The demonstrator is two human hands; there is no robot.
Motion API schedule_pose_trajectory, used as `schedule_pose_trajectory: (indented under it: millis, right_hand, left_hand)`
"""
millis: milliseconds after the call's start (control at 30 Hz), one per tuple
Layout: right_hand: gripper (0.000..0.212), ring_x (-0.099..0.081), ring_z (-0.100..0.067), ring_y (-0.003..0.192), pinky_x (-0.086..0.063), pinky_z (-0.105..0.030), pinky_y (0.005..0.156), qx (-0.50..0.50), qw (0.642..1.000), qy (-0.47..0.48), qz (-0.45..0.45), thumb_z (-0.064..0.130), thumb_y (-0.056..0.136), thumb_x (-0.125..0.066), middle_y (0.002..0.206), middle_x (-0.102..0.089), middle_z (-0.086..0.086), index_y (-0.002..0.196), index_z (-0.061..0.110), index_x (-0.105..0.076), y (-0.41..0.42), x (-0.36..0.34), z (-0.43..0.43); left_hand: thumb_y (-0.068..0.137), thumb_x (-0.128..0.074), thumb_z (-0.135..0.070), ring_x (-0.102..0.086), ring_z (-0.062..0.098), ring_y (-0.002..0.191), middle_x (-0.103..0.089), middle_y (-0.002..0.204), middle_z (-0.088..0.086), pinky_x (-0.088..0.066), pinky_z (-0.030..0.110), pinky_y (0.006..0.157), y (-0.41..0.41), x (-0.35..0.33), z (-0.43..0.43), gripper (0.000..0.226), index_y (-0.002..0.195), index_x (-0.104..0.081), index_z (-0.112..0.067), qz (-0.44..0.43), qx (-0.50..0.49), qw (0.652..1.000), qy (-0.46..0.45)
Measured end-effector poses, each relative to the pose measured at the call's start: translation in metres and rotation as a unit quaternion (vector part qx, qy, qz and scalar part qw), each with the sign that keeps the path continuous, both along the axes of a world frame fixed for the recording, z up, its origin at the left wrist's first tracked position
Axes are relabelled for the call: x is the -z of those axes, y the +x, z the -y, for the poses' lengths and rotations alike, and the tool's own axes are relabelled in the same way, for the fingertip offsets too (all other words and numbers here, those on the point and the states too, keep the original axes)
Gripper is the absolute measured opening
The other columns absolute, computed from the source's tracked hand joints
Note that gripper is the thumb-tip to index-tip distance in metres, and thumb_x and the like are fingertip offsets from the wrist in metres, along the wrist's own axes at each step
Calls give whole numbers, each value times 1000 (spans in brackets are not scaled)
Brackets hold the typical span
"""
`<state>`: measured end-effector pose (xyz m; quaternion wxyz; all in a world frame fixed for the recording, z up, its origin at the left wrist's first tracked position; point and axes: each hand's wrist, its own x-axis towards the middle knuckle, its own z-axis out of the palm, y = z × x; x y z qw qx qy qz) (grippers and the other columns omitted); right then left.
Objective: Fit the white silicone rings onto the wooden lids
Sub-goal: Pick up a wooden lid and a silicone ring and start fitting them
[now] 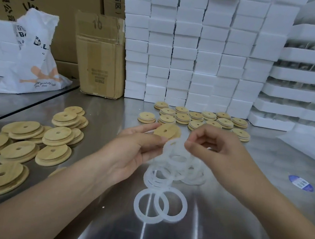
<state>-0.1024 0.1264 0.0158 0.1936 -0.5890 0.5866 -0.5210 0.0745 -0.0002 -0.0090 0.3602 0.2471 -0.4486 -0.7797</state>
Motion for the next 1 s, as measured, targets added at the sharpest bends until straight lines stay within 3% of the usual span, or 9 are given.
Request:
schedule_pose_trajectory:
  millis: [100,300,567,800,900,1000]
  right_hand:
    - [11,-62,-14,72,-48,-15,65,-1,999,-28,46,10,91,-76,80,-70,-13,82,15,-74,-3,-4,-2]
    - [10,-69,-4,69,-51,-12,67,17,997,-30,64,6,91,-78,72,-75,4,85,14,-78,-5,5,4]
    - [9,-73,-10,64,-54,-15,63,51,997,-28,56,10,91,-80,72,-78,-2,84,15,-80,-8,10,7]
    - [10,-71,-7,72,-53,-14,69,73,997,-28,10,15,91,-81,75,-77,5,83,20,-79,-8,10,6]
    - [13,-71,-7,83,-53,-21,78,98,993,-25,-53,19,94,-78,84,-77,9,82,23,-77,-7,10,6]
    - [13,-74,-13,79,-59,-36,78,79,997,-9,-10,14,96,-74,84,-77,4,84,19,-75,-5,9,6]
  left_hand:
    - [91,-69,10,-79,29,110,-79,121,16,-67,35,83,-2,0,-6,49,136,-66,-10,20,36,999,15]
    - [95,-68,-9,-77,44,109,-77,125,22,-67,49,85,-4,2,-14,29,122,-79,-5,-21,71,994,86]
    - [100,-72,-14,-77,34,115,-78,127,15,-65,37,90,-5,6,-19,38,138,-69,-13,27,117,992,-48]
    - [98,-74,-6,-80,31,105,-81,116,12,-67,40,78,-6,9,-22,24,118,-78,-19,69,50,989,-118]
    - [98,-75,-7,-80,30,105,-81,113,12,-67,43,80,-7,9,-22,21,112,-80,-21,82,42,986,-137]
    - [98,-75,-7,-80,30,104,-81,113,13,-67,44,80,-6,10,-22,18,109,-81,-20,84,36,984,-150]
